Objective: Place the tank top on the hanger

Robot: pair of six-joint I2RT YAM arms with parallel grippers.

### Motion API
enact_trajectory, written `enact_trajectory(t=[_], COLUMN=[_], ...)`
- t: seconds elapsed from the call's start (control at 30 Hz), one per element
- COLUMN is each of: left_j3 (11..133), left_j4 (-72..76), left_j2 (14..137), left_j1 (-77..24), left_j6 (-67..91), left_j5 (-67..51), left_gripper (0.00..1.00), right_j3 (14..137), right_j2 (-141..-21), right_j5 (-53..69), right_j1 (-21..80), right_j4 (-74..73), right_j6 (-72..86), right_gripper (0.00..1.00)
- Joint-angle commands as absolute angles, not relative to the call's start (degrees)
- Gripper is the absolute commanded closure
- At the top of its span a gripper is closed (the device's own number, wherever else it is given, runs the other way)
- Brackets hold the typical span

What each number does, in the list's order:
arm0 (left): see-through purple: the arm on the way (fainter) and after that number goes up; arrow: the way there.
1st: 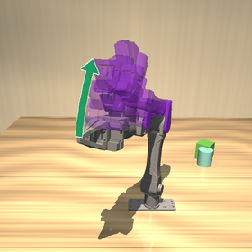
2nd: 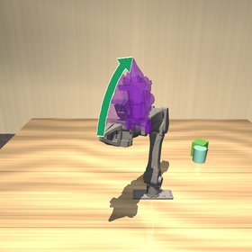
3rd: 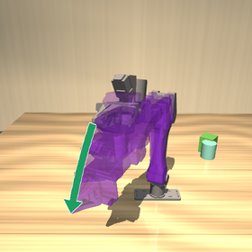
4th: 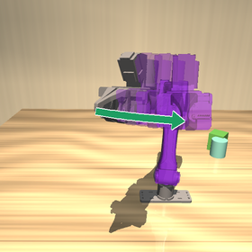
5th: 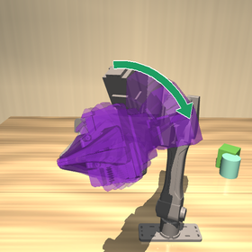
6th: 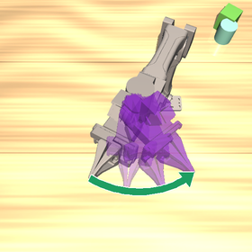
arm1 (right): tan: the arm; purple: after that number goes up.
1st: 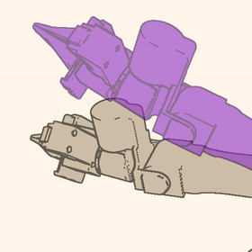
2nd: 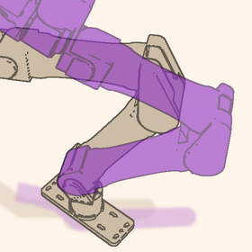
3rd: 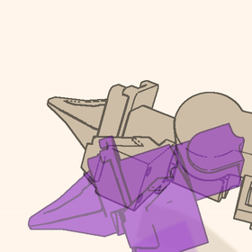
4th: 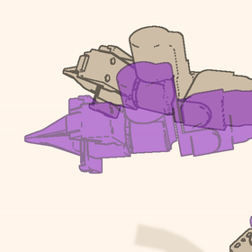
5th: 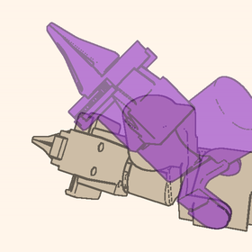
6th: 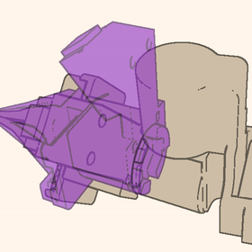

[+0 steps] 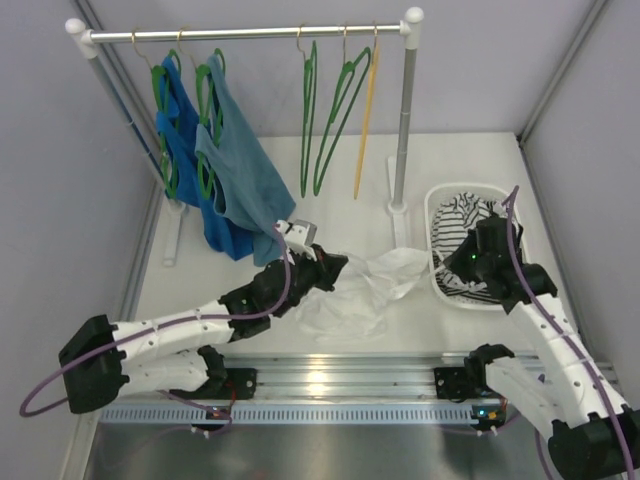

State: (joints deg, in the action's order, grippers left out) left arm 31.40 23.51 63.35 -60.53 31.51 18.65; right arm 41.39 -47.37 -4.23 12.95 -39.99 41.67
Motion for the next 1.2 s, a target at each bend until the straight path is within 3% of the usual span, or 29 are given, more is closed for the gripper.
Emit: enact_trajectory(t=[0.0, 0.2, 0.6, 1.03, 1.17], left_j3=[35.9, 40.2, 58.5, 74.2, 73.0], left_j4=[14.9, 4.1, -7.8, -10.9, -12.0], left_j2=[59.3, 54.1, 58.1, 64.7, 64.0], left_j1=[-59.1, -54.9, -32.0, -24.3, -24.1], left_j6=[28.0, 26.6, 28.3, 29.4, 29.4], left_j5=[20.4, 19.8, 2.6, -4.3, -5.4], left_gripper=[1.0, 1.0, 1.0, 1.0, 1.0], right_j3=[48.0, 56.7, 74.6, 92.3, 91.7], right_j2=[-45.3, -45.2, -59.3, -70.8, -70.2], right_j5=[-3.2, -2.2, -0.4, -2.8, -2.9], right_j1=[12.8, 16.6, 19.5, 23.9, 24.3], right_j4=[-42.3, -44.7, -39.6, -39.2, -38.6], right_j6=[39.5, 39.4, 38.4, 37.0, 37.0], right_gripper=[1.0, 1.0, 1.0, 1.0, 1.0])
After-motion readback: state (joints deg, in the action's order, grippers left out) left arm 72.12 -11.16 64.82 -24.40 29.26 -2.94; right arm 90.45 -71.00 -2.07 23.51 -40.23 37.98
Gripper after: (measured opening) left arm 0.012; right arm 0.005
